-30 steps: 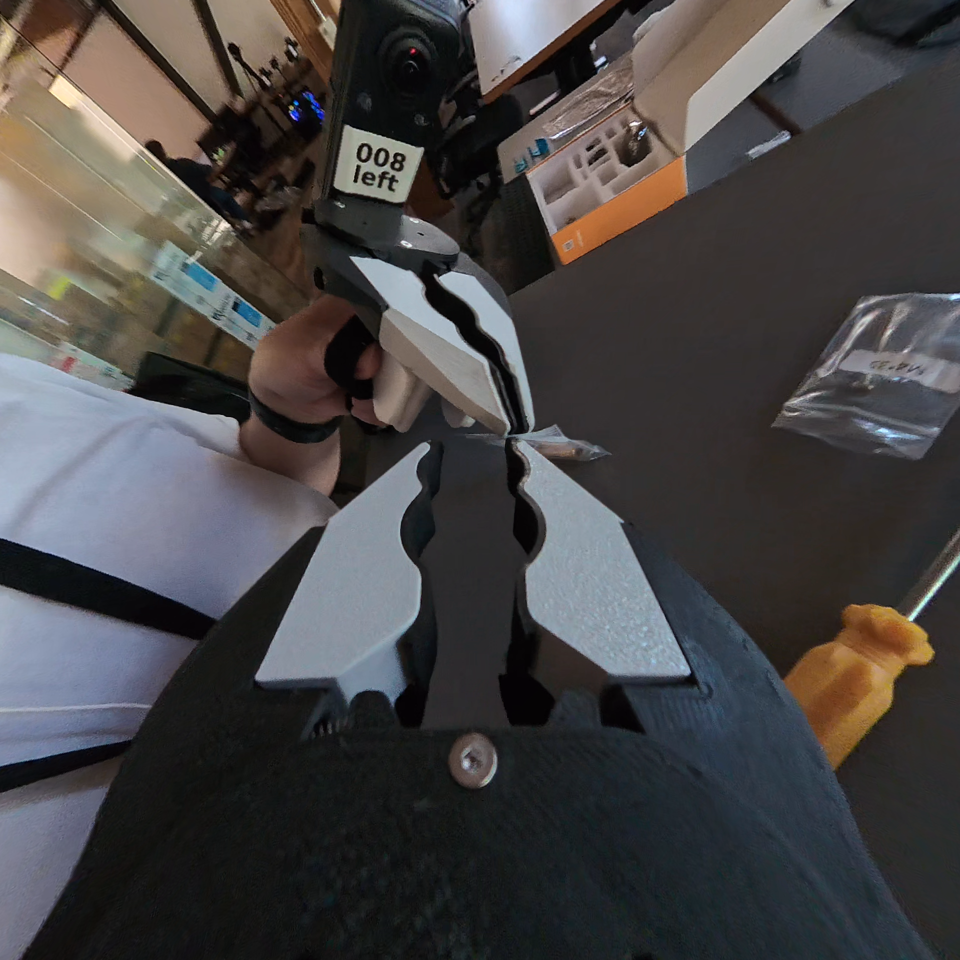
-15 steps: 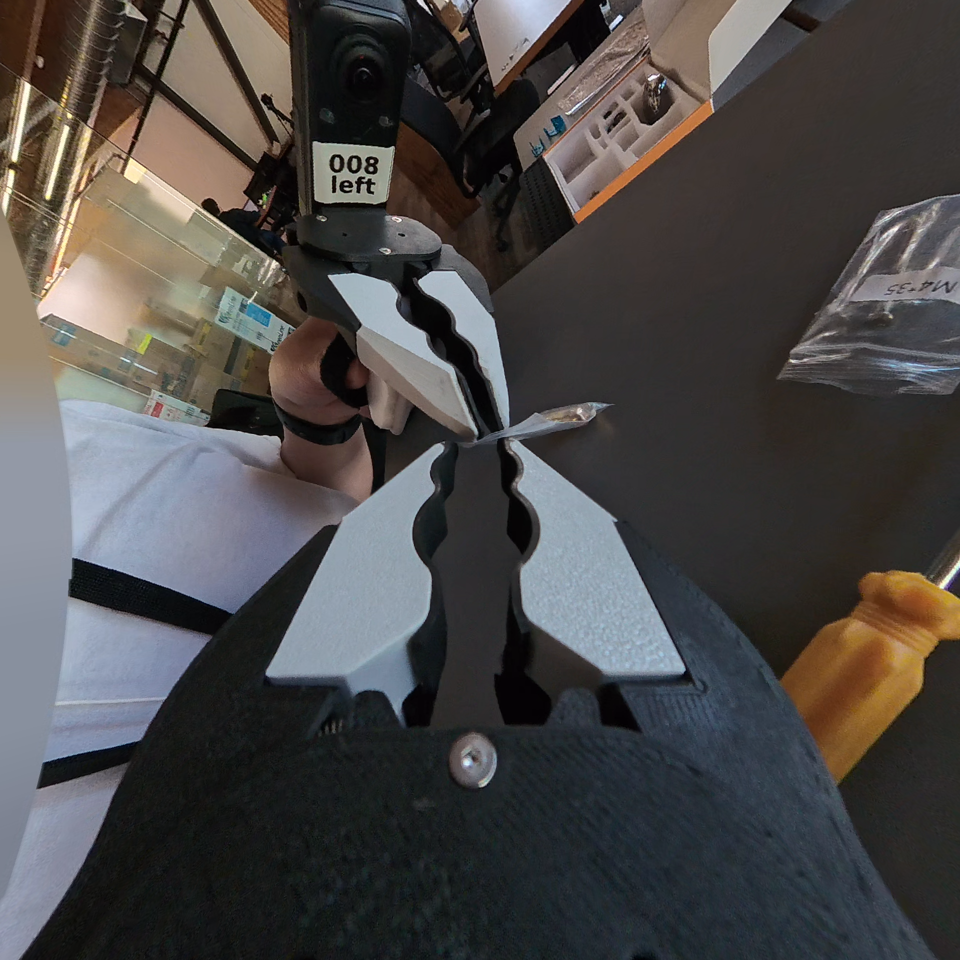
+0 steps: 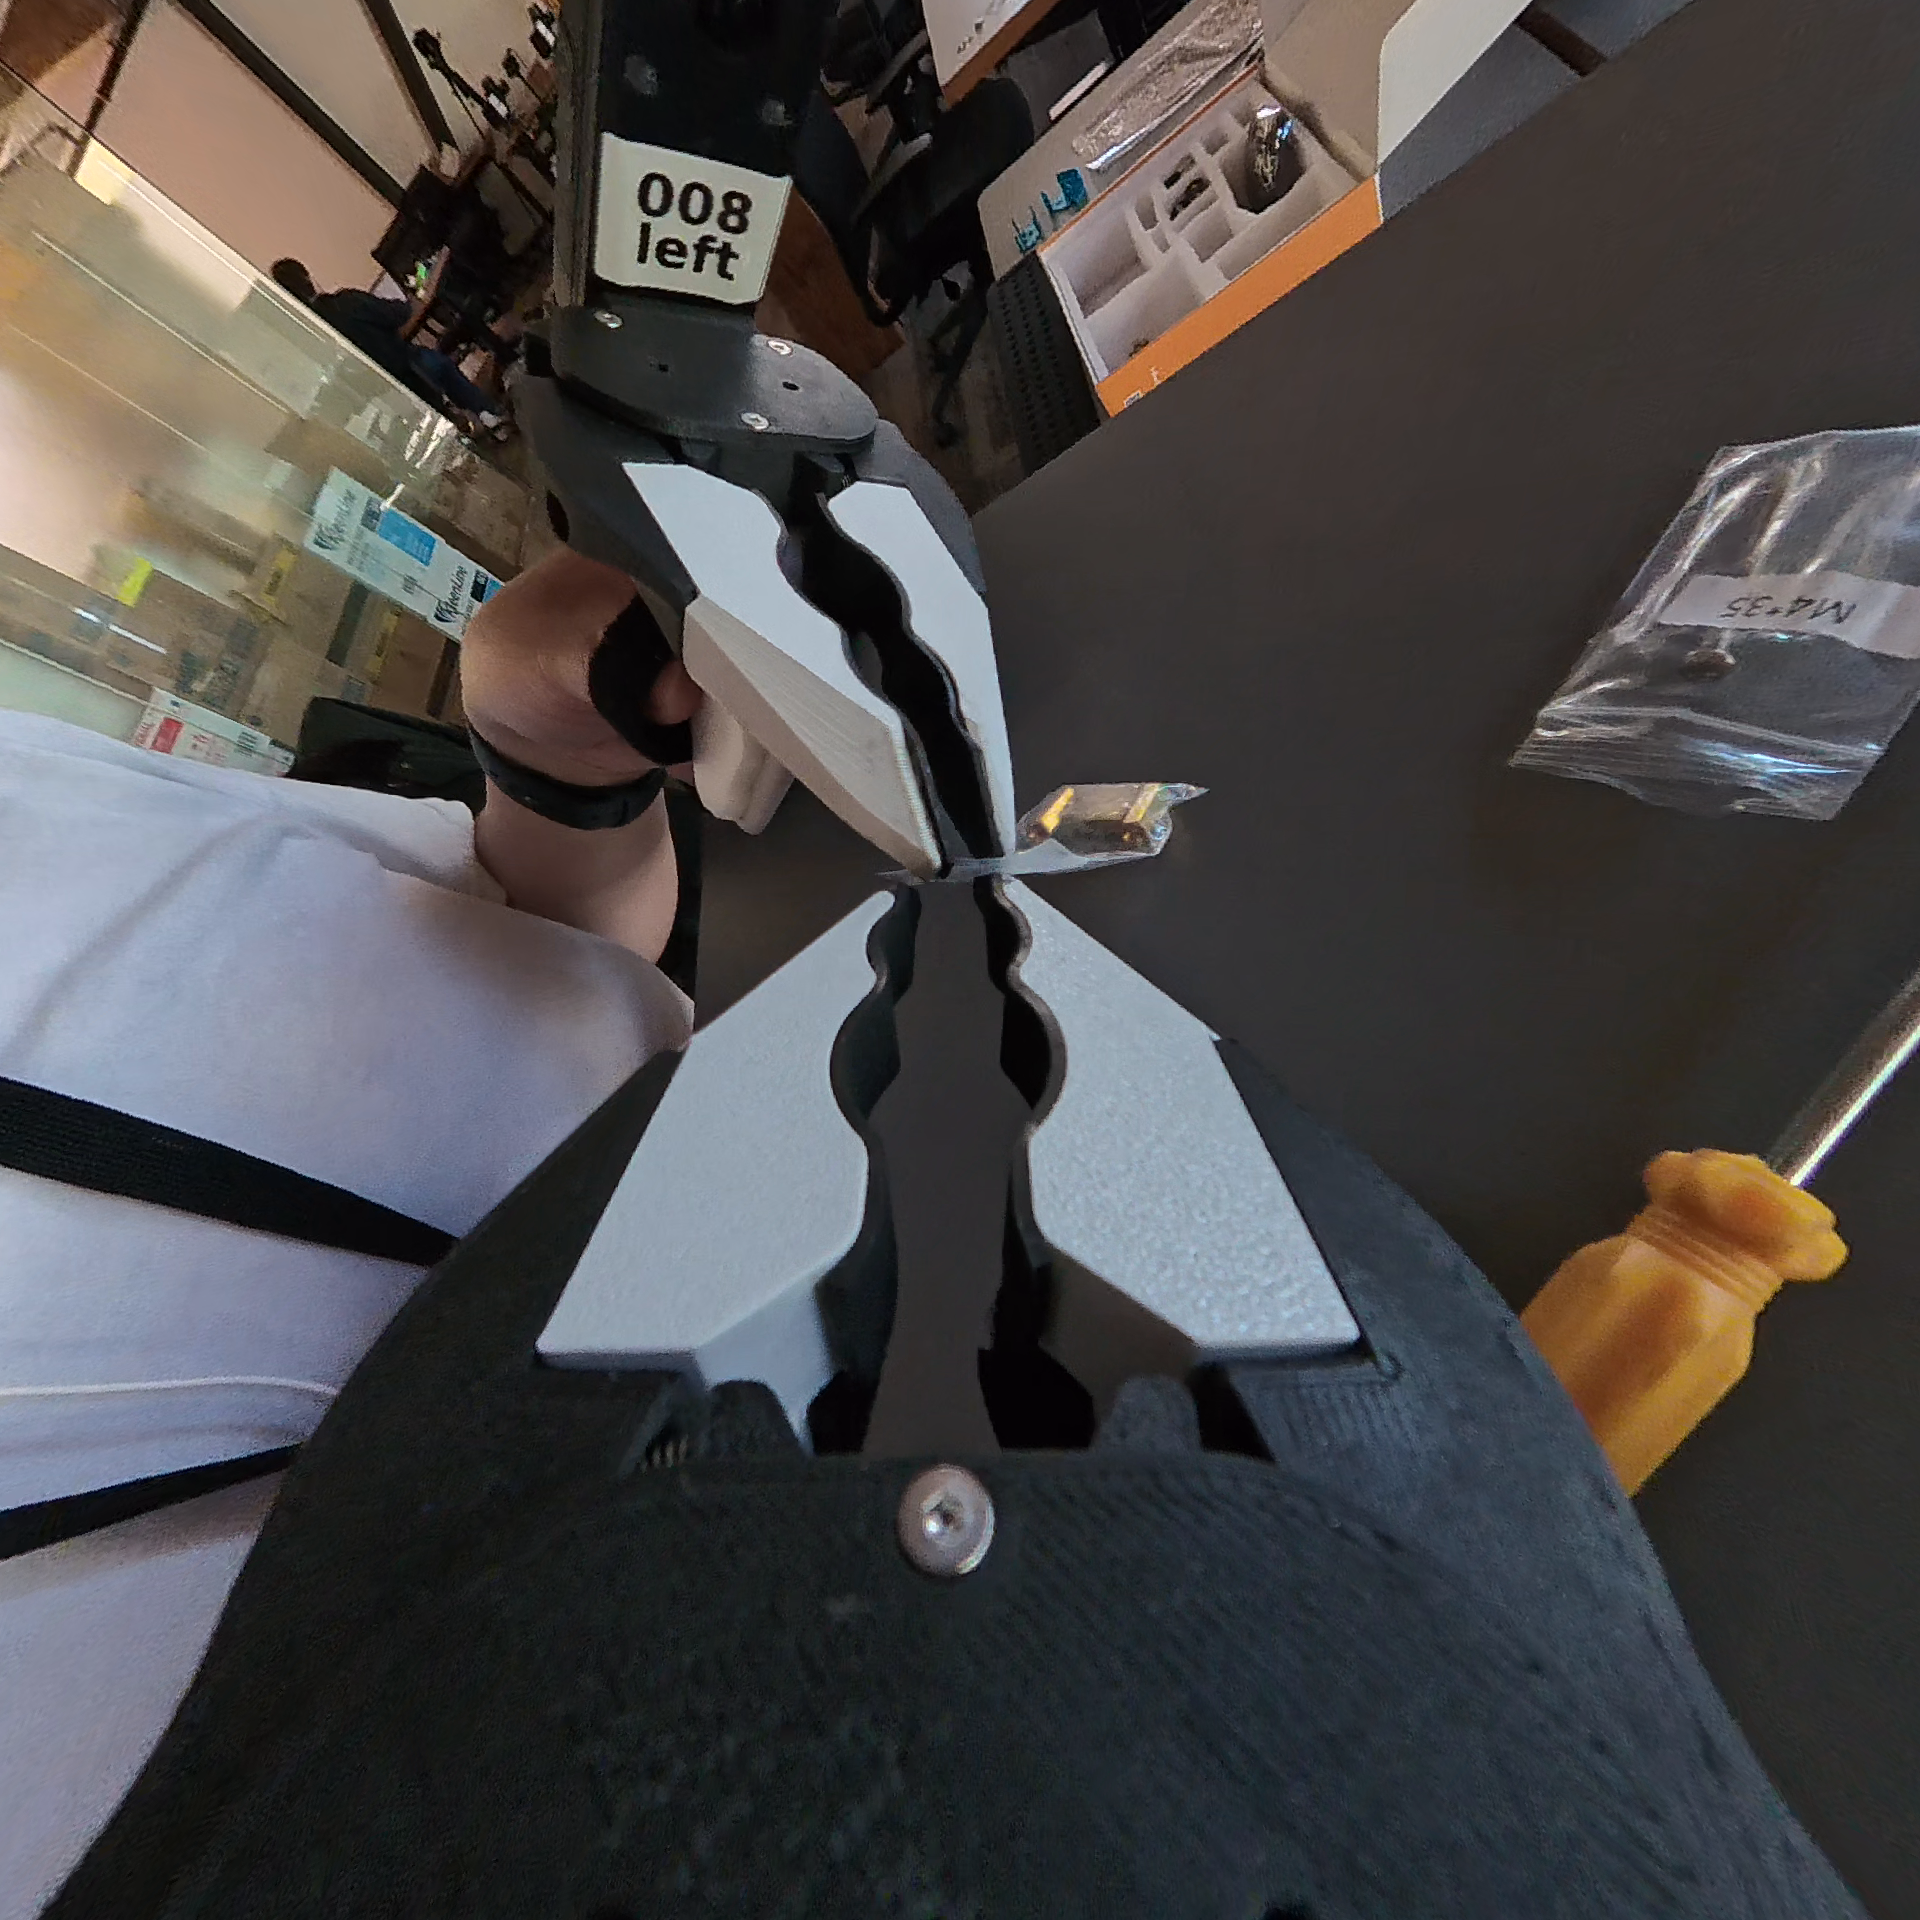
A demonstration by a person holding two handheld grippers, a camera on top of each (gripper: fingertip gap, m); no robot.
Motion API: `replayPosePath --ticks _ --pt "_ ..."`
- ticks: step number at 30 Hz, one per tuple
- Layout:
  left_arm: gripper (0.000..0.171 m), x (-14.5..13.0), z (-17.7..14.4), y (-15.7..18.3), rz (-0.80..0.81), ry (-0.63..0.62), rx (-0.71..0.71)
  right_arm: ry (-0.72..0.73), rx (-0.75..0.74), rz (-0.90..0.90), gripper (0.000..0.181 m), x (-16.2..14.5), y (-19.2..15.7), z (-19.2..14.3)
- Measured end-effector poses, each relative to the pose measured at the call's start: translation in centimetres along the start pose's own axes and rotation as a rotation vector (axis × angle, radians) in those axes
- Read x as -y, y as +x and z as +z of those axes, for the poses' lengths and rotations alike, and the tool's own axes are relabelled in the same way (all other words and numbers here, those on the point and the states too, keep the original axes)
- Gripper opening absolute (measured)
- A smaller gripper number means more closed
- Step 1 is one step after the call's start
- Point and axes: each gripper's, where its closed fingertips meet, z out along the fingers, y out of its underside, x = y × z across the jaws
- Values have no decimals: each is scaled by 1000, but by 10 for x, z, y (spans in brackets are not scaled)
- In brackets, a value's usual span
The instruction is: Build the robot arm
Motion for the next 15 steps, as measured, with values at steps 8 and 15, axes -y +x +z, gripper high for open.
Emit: replayPosePath --ticks 8,15 --pt "0 -1 0 1 -4 -5 -13 10 12 26 14 1 2 -1" --pt "0 1 -2 1 43 12 16 53 37 87 15 7 1 -4"
